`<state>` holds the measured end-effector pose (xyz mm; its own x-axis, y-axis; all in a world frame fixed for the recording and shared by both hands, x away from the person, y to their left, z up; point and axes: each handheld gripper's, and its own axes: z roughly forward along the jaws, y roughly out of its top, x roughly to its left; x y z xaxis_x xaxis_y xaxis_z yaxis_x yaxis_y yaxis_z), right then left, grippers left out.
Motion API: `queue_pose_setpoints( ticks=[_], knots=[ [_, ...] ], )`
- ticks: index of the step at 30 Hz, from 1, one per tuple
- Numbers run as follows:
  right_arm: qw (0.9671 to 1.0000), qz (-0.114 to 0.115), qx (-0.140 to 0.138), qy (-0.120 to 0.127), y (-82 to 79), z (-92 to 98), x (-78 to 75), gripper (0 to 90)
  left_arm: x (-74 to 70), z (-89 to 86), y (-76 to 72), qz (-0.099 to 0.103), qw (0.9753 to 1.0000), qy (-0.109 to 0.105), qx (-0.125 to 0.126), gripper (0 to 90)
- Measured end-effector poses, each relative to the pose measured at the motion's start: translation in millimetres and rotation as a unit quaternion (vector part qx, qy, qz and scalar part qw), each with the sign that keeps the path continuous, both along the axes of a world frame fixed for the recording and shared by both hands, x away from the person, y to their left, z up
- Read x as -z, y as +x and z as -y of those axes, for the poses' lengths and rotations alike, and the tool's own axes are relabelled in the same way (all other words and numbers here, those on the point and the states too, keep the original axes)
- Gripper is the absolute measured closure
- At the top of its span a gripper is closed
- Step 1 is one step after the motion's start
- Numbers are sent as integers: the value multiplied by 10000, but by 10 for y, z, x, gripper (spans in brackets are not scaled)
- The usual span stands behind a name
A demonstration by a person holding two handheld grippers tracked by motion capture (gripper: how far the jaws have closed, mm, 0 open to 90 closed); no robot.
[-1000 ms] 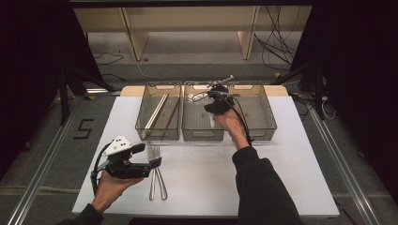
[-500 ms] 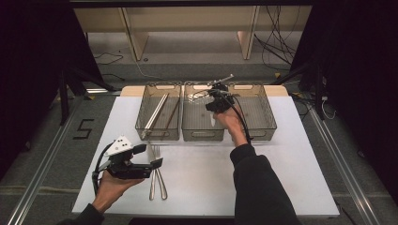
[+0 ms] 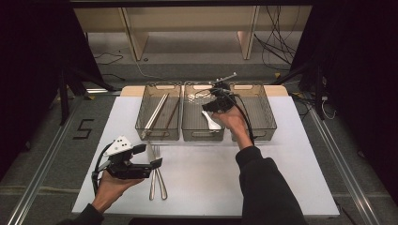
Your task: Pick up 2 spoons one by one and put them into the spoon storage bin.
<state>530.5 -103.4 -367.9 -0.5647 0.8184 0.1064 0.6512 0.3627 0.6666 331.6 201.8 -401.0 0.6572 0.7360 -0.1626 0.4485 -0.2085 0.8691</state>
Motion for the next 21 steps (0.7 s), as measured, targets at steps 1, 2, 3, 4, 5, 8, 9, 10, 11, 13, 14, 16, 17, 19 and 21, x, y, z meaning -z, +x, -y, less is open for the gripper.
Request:
queue_pose_setpoints(
  ticks=[1,2,3,4,5,8,9,10,11,13,14,16,17,19,21],
  knots=[
    [10000,31,-49,3,-36,6,-15,514,1,2,1,1,10000,-8,-14,157],
    [9999,41,-123,28,-77,15,-32,491,2,1,1,-5,10000,5,-10,157],
    [9998,42,-199,0,-121,24,-48,465,2,2,1,-3,10000,6,-7,157],
    [9996,38,-269,-50,-169,33,-62,442,1,3,1,4,10000,16,-6,157],
    [9994,72,-328,-95,-222,46,-76,431,1,3,1,3,10000,26,-10,157],
    [9984,150,-548,-33,-406,135,-90,414,2,-1,2,2,10000,32,-32,157],
    [9981,155,-603,-37,-463,172,-87,411,4,0,4,-2,10000,9,-52,157],
    [9978,143,-642,-32,-519,206,-85,404,5,-1,7,1,10000,16,-63,157],
    [9978,148,-653,-22,-572,238,-84,398,6,0,8,-2,10000,10,-70,157],
    [9976,172,-669,33,-677,304,-82,390,6,2,8,2,10000,18,-69,157],
    [9975,151,-689,46,-708,325,-83,386,7,4,9,-2,10000,27,-75,157],
    [9971,189,-733,68,-785,380,-83,384,13,2,14,-30,10000,58,-66,157],
    [9970,211,-737,76,-832,415,-83,381,16,2,16,-33,10000,60,-69,157],
    [9969,202,-747,120,-902,460,-80,375,16,-1,16,-32,9999,70,-77,157],
    [9966,202,-788,98,-988,515,-64,368,12,-3,12,-10,9999,27,-103,157]
  ],
)
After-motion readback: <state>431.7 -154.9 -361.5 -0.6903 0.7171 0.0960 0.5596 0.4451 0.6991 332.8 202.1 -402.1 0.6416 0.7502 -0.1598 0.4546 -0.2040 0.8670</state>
